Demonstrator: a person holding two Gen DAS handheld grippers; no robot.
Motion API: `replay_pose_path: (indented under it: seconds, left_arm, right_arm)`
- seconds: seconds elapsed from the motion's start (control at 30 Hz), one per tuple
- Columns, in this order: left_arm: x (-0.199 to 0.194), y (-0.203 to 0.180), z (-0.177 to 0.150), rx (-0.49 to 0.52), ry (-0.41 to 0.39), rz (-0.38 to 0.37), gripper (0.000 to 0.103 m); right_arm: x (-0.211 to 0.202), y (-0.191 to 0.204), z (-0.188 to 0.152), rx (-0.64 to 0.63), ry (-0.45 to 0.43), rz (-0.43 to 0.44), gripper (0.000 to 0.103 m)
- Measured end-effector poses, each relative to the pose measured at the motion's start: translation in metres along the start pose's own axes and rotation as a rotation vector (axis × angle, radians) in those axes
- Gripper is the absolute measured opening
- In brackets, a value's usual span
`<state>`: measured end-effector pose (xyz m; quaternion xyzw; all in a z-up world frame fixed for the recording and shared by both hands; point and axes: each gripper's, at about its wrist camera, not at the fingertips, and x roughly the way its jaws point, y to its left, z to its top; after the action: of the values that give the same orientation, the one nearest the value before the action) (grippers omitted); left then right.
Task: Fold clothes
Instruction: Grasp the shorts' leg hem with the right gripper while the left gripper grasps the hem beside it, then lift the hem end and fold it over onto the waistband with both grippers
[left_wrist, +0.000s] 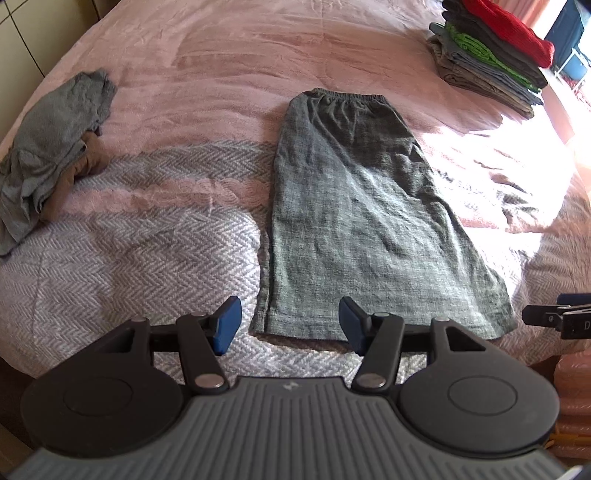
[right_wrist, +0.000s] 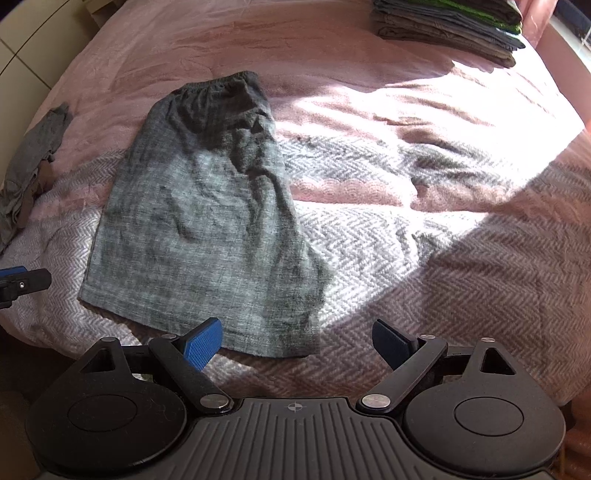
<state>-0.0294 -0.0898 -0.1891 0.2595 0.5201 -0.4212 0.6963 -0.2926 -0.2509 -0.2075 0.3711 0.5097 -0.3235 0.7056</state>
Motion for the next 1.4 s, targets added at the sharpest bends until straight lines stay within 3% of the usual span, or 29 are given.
replay_pose_path:
  seconds: [0.27,0.37,0.47,0.5,0.53,0.67,0.73,0.87,0.9,0.93,0.97,1.07,1.13,1.23,1.4]
  left_arm:
    - [0.029,0.031,-0.011,-0.049,0.014,-0.119,0.05]
    - [0.041,0.033,-0.012,-0.035,0.033,-0.152,0.039]
    - [0.053,0.035,-0.014,-0.02,0.052,-0.186,0.03]
    - [0.057,0.036,-0.014,-0.015,0.059,-0.197,0.022]
    - [0.061,0.036,-0.014,-0.01,0.065,-0.209,0.021]
    - [0.077,0.039,-0.017,-0.004,0.091,-0.236,0.021]
    - [0.084,0.041,-0.018,-0.009,0.103,-0.237,0.021]
    - [0.089,0.044,-0.017,-0.026,0.113,-0.247,0.02]
    - [0.089,0.045,-0.016,-0.028,0.111,-0.248,0.019]
    - [0.088,0.047,-0.016,-0.03,0.11,-0.249,0.006]
    - [0.088,0.05,-0.017,-0.042,0.11,-0.259,0.0]
    - [0.077,0.06,-0.018,-0.086,0.075,-0.293,0.0]
    - [0.065,0.065,-0.02,-0.092,0.032,-0.304,0.0]
    - [0.053,0.071,-0.024,-0.1,-0.001,-0.319,0.0]
    - [0.071,0.075,-0.03,-0.109,0.025,-0.273,0.0]
  right_arm:
    - [0.024,-0.08,-0.021,0.327,-0.017,0.264,0.091]
    - [0.036,-0.1,-0.031,0.449,-0.034,0.357,0.09]
    - [0.045,-0.107,-0.035,0.517,-0.041,0.39,0.09]
    - [0.047,-0.108,-0.037,0.522,-0.048,0.39,0.09]
    - [0.048,-0.108,-0.038,0.521,-0.054,0.387,0.085]
    - [0.052,-0.109,-0.044,0.529,-0.085,0.394,0.078]
    - [0.052,-0.111,-0.046,0.54,-0.096,0.395,0.067]
    - [0.054,-0.114,-0.05,0.555,-0.101,0.415,0.063]
    - [0.056,-0.112,-0.05,0.552,-0.096,0.425,0.055]
    - [0.057,-0.111,-0.05,0.55,-0.091,0.435,0.045]
    - [0.059,-0.109,-0.05,0.547,-0.086,0.445,0.042]
    - [0.063,-0.105,-0.05,0.536,-0.072,0.468,0.017]
    - [0.064,-0.099,-0.049,0.501,-0.072,0.449,0.007]
    - [0.063,-0.094,-0.05,0.462,-0.071,0.444,0.006]
    - [0.067,-0.086,-0.047,0.391,-0.047,0.417,0.006]
